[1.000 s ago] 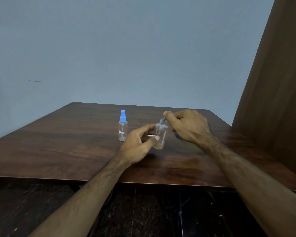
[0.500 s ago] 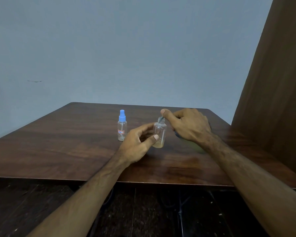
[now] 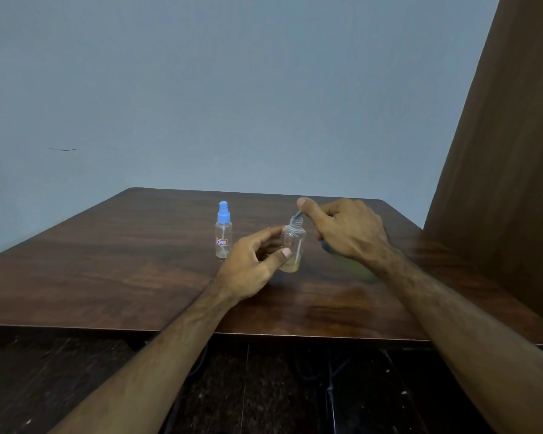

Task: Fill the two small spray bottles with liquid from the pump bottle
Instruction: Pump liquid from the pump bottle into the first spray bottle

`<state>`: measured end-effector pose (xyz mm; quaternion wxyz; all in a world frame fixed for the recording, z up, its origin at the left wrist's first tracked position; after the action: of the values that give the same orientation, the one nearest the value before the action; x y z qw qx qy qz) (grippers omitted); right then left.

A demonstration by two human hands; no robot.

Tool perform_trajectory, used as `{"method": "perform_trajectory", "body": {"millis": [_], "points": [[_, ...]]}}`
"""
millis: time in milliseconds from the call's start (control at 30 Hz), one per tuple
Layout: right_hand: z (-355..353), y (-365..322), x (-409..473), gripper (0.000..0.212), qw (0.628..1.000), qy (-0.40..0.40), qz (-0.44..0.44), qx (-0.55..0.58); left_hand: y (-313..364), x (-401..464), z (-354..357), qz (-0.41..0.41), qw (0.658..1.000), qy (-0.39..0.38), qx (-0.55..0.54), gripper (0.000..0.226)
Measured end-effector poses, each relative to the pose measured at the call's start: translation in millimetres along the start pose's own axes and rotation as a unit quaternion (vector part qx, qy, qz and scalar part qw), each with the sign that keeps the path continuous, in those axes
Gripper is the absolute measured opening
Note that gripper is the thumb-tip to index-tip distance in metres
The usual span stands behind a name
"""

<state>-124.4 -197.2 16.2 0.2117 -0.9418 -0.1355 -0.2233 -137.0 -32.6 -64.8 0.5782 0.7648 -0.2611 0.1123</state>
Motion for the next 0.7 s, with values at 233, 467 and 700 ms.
{"method": "perform_trajectory", "body": {"millis": [233,467,700], "points": [[-3.7,0.6,-1.1,0.069,1.000,0.012,-0.007,-0.011,2.4,-0.8,2.3,0.001,1.000,-0.004,0.008,0.040],[-2.4,0.6,-1.9,0.087,1.000,0.005,0.002,-0.015,3.5,-1.0,1.7,0.001,1.000,0.000,-0.001,0.039],[-5.2,-0.6,-1.0,0.067,1.000,0.014,-0.006,-0.013,4.9,-1.3,2.2,0.003,1.000,-0.004,0.011,0.038]]}}
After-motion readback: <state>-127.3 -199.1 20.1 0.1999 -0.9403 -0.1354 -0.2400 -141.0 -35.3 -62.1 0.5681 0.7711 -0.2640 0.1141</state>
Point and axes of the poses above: each hand's wrist, its own x-axis towards the middle knuckle, its own z-axis out of the palm, y = z × x, the point moved 10 cm from there along x, towards the middle knuckle, and after that the axes turned 5 degrees about -y, right-handed, at the moved point
